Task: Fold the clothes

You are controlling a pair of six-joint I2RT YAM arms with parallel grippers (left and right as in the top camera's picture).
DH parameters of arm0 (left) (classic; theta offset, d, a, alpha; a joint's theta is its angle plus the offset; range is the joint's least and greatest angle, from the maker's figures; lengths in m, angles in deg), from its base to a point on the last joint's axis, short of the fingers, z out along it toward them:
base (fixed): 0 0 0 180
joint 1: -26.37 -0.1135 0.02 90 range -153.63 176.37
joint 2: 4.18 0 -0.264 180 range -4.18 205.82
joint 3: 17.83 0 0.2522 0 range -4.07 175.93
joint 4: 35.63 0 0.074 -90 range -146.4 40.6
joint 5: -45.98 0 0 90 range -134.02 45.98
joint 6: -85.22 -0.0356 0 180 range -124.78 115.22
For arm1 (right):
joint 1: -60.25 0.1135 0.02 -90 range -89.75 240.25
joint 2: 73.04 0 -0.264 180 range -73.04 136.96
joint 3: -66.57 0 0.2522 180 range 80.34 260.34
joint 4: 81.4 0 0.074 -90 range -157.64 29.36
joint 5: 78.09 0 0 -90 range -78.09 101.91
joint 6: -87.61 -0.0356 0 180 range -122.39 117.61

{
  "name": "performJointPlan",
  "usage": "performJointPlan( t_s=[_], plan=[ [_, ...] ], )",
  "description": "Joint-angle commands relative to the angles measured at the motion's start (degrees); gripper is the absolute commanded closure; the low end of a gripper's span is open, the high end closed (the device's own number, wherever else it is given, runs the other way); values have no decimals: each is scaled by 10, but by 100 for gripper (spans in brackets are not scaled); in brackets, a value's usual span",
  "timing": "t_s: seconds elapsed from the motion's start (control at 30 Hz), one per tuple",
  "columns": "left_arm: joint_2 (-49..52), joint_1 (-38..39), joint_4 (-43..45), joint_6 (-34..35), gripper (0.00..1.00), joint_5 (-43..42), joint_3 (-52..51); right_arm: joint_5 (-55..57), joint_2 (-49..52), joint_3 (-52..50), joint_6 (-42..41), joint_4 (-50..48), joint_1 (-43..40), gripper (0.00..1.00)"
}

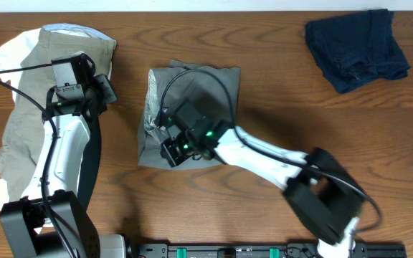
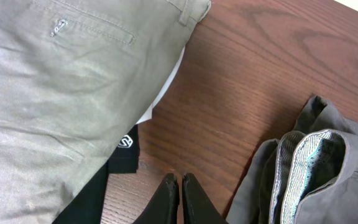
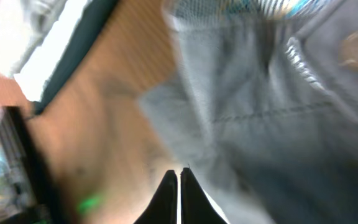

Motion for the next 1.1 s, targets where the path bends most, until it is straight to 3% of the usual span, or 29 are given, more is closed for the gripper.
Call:
performJointPlan(
  t_s=[0.0,0.07,0.23,0.33,0.4,0.5,0.7,0.87,1.07],
  plan=[
    [-8,-2,-2,-1,93,9,10,-8,-105,36,12,26,-17,90],
    [-8,-2,-2,-1,93,9,10,21,-148,36,1,63,-30,80],
    [-8,-2,-1,-1,93,9,10,132,-183,36,-25,152,-65,70],
    [-8,-2,-2,-1,91,9,10,129,-147,35,-24,167,-83,69],
    [-8,-2,-2,-1,84,9,10,129,-117,35,-20,167,-85,62],
    [-8,-2,-2,-1,84,9,10,126,-63,35,-14,165,-90,56],
    [-4,-2,-2,-1,83,9,10,26,24,35,-46,130,-100,57],
    [0,-2,-2,-1,83,9,10,10,58,35,-76,152,-104,58],
    [0,-2,-2,-1,83,9,9,-19,61,36,13,227,-175,56]
  ],
)
